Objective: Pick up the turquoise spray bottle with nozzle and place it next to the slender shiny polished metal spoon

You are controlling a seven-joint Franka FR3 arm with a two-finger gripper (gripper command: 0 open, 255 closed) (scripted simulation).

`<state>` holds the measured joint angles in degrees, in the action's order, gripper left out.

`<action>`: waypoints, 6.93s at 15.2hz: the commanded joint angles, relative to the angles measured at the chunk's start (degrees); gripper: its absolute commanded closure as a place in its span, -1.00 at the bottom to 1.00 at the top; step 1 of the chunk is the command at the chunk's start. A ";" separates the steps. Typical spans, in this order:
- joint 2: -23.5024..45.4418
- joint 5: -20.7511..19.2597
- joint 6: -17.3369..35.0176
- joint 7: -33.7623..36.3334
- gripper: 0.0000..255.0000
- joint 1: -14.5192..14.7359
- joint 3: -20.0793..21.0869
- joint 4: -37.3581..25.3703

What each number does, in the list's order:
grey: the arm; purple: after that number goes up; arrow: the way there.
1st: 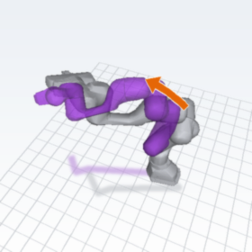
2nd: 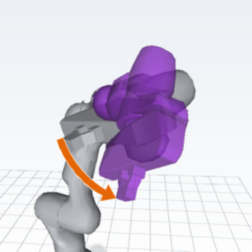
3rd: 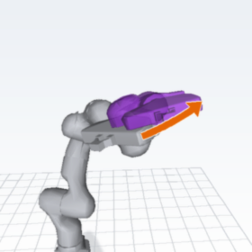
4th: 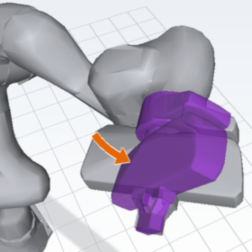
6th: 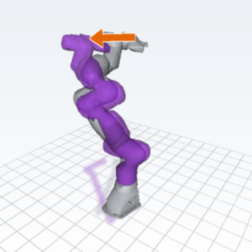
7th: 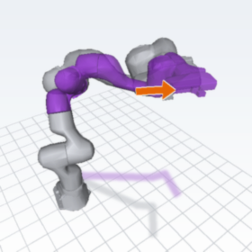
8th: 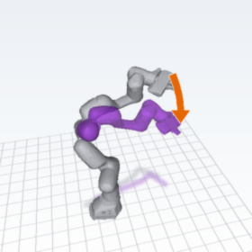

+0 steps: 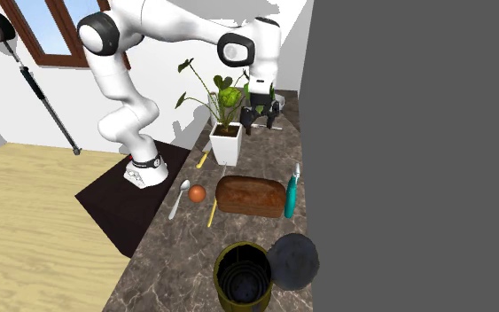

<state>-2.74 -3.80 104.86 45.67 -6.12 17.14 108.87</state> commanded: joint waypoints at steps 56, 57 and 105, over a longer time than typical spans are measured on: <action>30.30 -8.77 -12.87 24.32 1.00 4.93 -2.83 -38.71; 28.66 -8.49 -12.09 25.34 1.00 5.28 -2.46 -36.18; 13.56 -3.78 2.56 63.74 1.00 25.29 13.26 -3.11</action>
<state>10.68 -7.49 107.22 109.35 19.15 30.41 105.71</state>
